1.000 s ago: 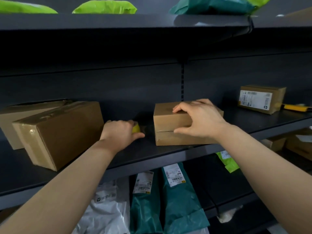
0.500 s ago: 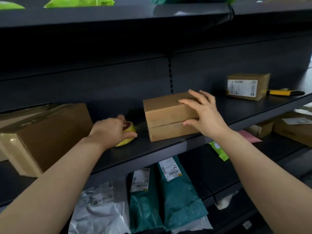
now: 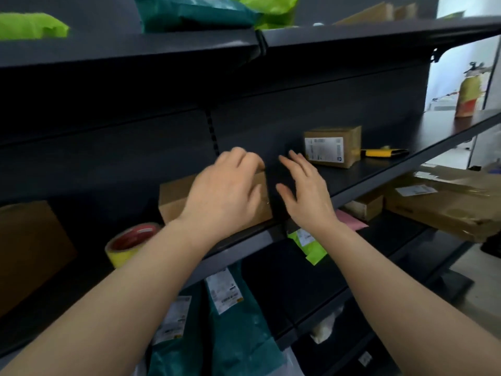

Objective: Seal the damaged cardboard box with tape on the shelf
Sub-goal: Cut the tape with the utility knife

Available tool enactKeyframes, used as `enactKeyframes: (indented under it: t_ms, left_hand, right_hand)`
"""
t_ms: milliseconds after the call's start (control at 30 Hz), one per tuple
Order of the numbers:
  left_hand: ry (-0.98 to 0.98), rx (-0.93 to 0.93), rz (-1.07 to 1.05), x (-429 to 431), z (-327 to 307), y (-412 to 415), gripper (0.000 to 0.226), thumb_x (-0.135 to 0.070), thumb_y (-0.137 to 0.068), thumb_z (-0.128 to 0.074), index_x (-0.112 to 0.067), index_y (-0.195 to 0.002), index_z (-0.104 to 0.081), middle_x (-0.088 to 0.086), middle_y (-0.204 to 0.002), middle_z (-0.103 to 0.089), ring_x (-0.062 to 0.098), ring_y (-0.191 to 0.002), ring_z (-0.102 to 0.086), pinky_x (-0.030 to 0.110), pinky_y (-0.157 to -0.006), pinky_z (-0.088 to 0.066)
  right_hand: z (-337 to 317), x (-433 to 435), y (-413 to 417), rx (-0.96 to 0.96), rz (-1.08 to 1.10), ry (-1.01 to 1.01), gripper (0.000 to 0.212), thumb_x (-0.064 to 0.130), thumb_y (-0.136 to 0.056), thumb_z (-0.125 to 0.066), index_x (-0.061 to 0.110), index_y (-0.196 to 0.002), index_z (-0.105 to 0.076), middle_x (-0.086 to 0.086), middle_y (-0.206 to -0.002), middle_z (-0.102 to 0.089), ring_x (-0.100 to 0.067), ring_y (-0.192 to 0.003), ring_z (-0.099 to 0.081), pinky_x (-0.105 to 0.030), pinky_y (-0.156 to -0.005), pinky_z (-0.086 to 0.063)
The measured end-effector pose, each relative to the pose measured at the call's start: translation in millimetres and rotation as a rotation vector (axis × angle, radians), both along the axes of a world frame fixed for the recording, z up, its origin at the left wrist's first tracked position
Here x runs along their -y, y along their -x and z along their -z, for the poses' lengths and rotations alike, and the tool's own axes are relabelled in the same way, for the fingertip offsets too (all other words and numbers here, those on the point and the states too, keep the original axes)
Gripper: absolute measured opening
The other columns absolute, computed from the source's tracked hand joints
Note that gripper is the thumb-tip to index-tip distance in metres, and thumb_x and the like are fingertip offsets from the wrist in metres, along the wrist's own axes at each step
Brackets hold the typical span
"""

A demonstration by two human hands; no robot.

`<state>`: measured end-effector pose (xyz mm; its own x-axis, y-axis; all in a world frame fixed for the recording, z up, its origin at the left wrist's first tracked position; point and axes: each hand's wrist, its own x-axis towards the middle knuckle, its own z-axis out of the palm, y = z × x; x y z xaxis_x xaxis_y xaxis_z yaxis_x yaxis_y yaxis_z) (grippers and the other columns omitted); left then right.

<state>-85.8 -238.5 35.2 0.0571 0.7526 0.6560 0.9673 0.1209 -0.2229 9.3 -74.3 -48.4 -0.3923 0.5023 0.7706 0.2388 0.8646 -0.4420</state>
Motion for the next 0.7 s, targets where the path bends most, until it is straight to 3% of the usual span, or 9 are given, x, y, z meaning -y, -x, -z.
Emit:
enactKeyframes:
  t_ms: [167,367,467,533,633,700]
  left_hand:
    - [0.22,0.033,0.043,-110,10,-50,0.026,-0.029,-0.097,-0.05,-0.02,-0.121,-0.053,0.0,-0.119,-0.054,0.021,-0.112,-0.05,0.04,-0.078,-0.05]
    - [0.412,0.053,-0.007,-218,21,-98,0.023,-0.026,-0.099,-0.047,-0.018,-0.121,-0.052,0.003,-0.124,-0.055,0.023,-0.112,-0.052,0.036,-0.08,-0.047]
    - [0.442,0.089,-0.057,-252,25,-110,0.022,-0.024,-0.1,-0.045,-0.018,-0.121,-0.052,0.004,-0.125,-0.055,0.024,-0.11,-0.054,0.036,-0.079,-0.047]
    - [0.451,0.102,-0.081,-268,25,-114,0.022,-0.023,-0.101,-0.044,-0.018,-0.12,-0.052,0.004,-0.125,-0.055,0.024,-0.11,-0.054,0.036,-0.078,-0.047]
    - [0.459,0.126,-0.126,-281,24,-115,0.022,-0.022,-0.101,-0.043,-0.018,-0.12,-0.053,0.003,-0.124,-0.055,0.024,-0.109,-0.054,0.038,-0.081,-0.049]
    - [0.461,0.146,-0.16,-283,23,-112,0.021,-0.021,-0.1,-0.044,-0.017,-0.118,-0.054,0.003,-0.122,-0.055,0.024,-0.106,-0.055,0.041,-0.082,-0.051]
  right_hand:
    - [5,-84,-62,0.168,0.231,0.182,0.046,0.022,-0.094,-0.058,0.017,-0.139,-0.048,-0.004,-0.15,-0.04,-0.023,-0.139,-0.033,-0.043,-0.109,-0.035]
    - [-3,-177,-133,0.294,0.3,0.251,0.039,0.02,-0.094,-0.058,0.016,-0.132,-0.056,-0.004,-0.136,-0.054,-0.026,-0.124,-0.049,-0.041,-0.096,-0.046]
    - [-8,-220,-149,0.369,0.305,0.31,0.042,0.013,-0.094,-0.056,0.016,-0.136,-0.053,-0.008,-0.138,-0.053,-0.029,-0.124,-0.051,-0.041,-0.096,-0.046]
    - [-11,-247,-150,0.464,0.32,0.298,0.047,0.007,-0.093,-0.053,0.012,-0.139,-0.048,-0.014,-0.143,-0.046,-0.033,-0.133,-0.041,-0.044,-0.104,-0.039]
    - [-17,-284,-141,0.639,0.337,0.218,0.055,0.005,-0.091,-0.049,0.008,-0.145,-0.04,-0.014,-0.153,-0.035,-0.032,-0.148,-0.013,-0.05,-0.117,-0.018]
    - [-19,-302,-132,0.73,0.346,0.239,0.058,0.003,-0.09,-0.045,0.01,-0.147,-0.036,-0.015,-0.154,-0.031,-0.033,-0.148,-0.009,-0.054,-0.118,-0.012]
